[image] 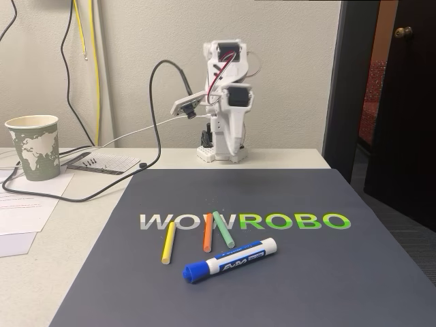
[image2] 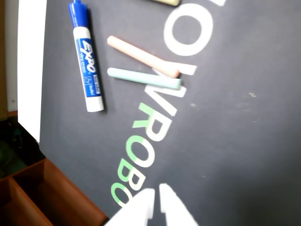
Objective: Pick up the blue marker.
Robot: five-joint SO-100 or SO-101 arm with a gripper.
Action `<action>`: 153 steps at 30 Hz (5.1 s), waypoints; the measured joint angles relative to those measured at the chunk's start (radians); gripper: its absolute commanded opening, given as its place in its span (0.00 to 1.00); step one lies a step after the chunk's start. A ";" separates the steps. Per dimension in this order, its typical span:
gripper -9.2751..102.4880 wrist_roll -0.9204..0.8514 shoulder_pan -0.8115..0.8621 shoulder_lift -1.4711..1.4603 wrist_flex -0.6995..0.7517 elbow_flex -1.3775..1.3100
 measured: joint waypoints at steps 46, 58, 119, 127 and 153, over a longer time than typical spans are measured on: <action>0.10 -0.198 -0.017 -1.671 0.627 -2.105; 0.27 -0.272 -0.012 -1.669 0.549 -2.098; 0.16 -0.446 -0.006 -1.750 0.548 -2.098; 0.16 -0.463 -0.006 -1.750 0.548 -2.098; 0.24 -0.560 0.095 -1.750 0.618 -2.115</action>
